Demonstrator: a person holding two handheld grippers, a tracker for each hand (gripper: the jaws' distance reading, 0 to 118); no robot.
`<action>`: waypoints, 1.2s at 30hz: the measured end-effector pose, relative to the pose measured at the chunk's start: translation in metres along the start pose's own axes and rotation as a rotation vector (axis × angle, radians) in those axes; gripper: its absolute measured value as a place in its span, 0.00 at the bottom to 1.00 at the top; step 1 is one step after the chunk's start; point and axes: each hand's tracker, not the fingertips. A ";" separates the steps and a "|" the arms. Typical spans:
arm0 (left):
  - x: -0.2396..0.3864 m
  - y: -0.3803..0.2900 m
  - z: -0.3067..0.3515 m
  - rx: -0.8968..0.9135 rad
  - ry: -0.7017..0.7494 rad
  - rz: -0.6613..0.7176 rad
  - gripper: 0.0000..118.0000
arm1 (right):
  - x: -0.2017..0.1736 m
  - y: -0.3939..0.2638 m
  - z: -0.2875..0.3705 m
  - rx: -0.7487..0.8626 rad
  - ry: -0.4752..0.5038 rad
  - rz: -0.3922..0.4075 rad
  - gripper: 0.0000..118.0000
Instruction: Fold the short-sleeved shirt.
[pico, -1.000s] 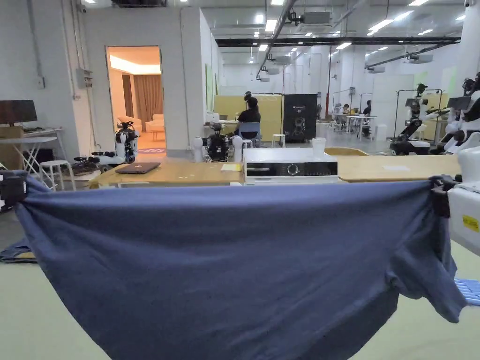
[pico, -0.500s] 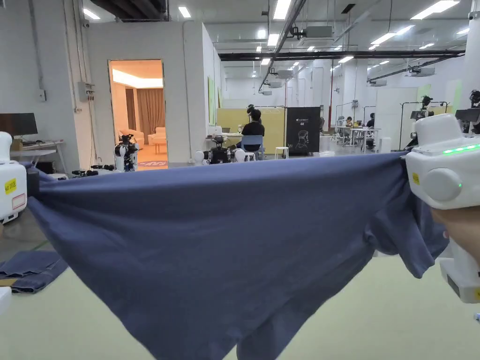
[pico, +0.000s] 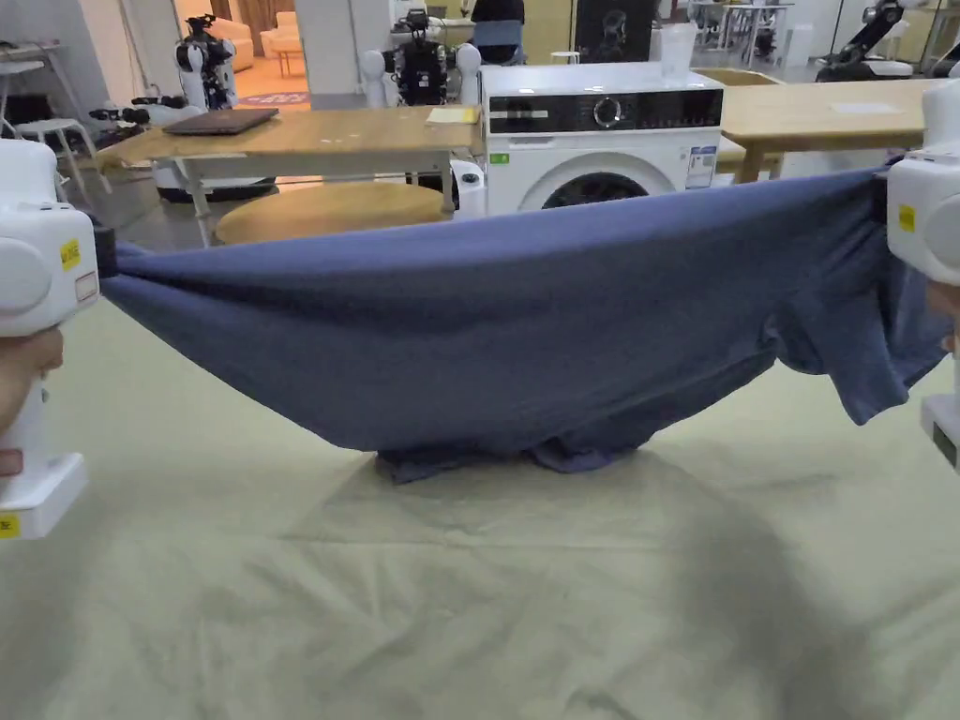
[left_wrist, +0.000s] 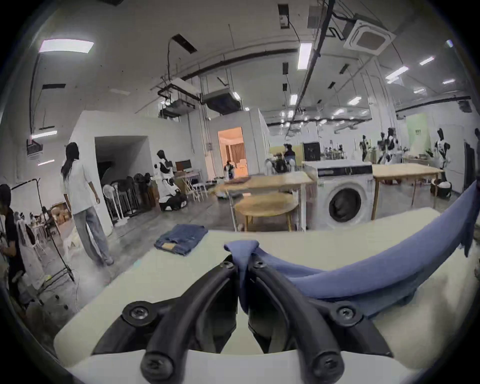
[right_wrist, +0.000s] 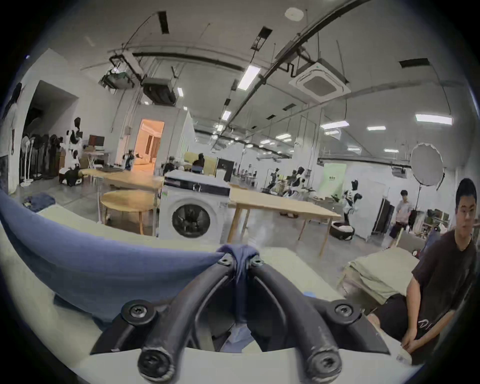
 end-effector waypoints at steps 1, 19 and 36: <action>0.003 -0.012 -0.002 -0.010 -0.004 -0.004 0.00 | 0.000 -0.015 -0.001 -0.023 0.004 -0.006 0.03; -0.069 -0.129 0.198 -0.122 -0.173 0.094 0.00 | 0.070 -0.139 0.239 -0.083 0.150 0.017 0.03; -0.098 -0.293 0.348 -0.299 -0.279 -0.009 0.00 | 0.118 -0.286 0.393 -0.302 0.197 0.144 0.03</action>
